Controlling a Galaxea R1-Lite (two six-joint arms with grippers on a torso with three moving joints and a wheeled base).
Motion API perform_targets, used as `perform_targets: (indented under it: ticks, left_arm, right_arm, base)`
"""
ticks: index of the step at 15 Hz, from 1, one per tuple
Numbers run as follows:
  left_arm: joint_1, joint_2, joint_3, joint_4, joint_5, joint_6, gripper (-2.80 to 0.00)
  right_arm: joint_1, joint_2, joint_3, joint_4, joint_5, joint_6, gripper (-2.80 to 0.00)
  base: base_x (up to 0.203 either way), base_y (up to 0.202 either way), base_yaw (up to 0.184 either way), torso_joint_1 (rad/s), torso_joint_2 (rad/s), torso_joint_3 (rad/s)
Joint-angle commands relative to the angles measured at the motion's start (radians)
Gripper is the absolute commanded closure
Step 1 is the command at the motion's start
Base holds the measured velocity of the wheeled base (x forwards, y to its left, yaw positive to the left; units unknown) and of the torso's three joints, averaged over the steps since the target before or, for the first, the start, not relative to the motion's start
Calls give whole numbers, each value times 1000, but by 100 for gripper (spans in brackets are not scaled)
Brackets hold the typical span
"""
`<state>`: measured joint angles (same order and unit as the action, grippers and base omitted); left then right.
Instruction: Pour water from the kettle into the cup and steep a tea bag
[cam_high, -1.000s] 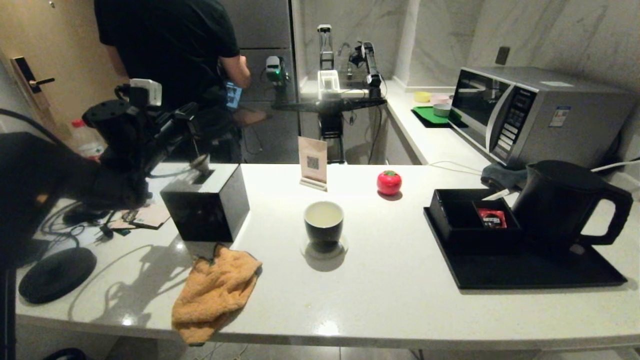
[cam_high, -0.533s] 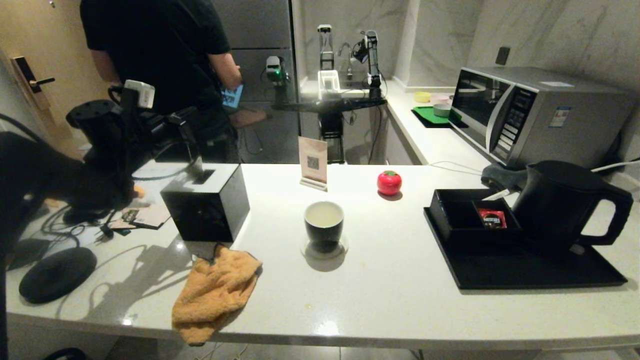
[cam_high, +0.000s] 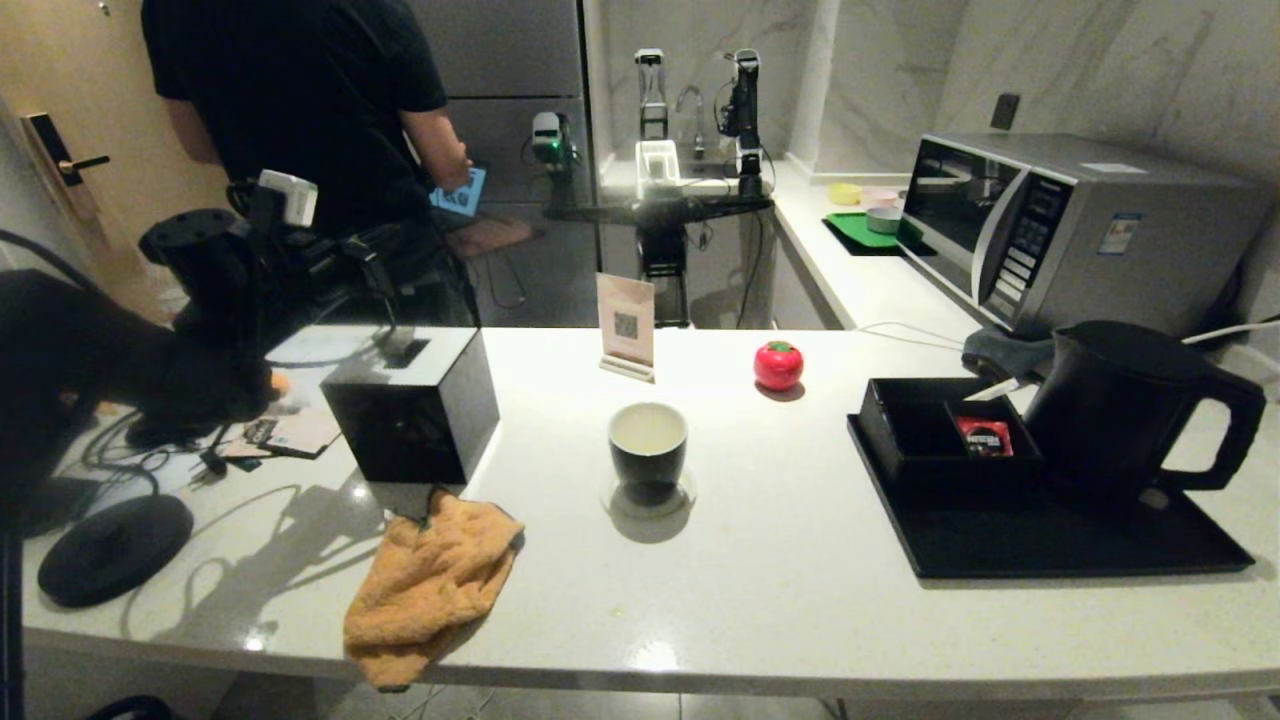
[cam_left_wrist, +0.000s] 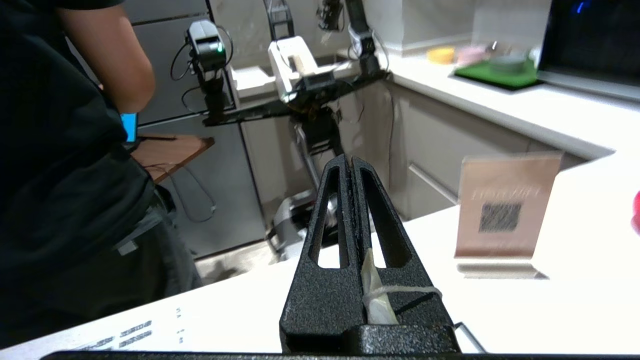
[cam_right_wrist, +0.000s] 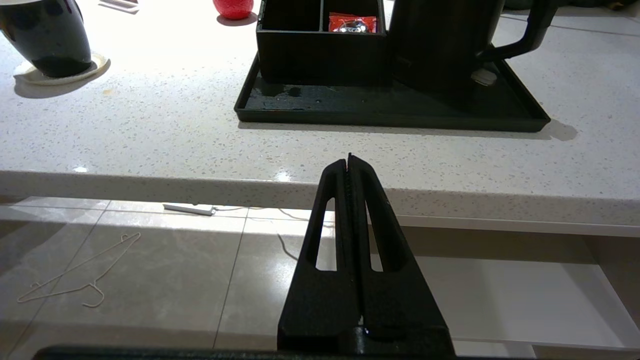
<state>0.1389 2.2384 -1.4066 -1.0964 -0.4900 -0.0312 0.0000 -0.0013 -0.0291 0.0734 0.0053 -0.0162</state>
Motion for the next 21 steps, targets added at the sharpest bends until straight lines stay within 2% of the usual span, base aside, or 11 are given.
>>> perform_targets:
  ticks: [1, 8, 17, 21]
  left_arm:
    - [-1, 23, 0, 3, -2, 41, 0]
    - [-43, 42, 1, -9, -1, 64, 0]
    - [13, 7, 20, -13, -1, 93, 0]
    - [34, -34, 131, -13, -1, 113, 0]
  right_arm:
    - [0, 1, 0, 0, 1, -1, 0]
    - [0, 1, 0, 0, 1, -1, 0]
    - [0, 1, 0, 0, 1, -1, 0]
    - [0, 1, 0, 0, 1, -1, 0]
  base:
    - [0, 0, 0, 0, 0, 0]
    - [0, 0, 0, 0, 0, 0]
    - [0, 0, 0, 0, 0, 0]
    - [0, 0, 0, 0, 0, 0]
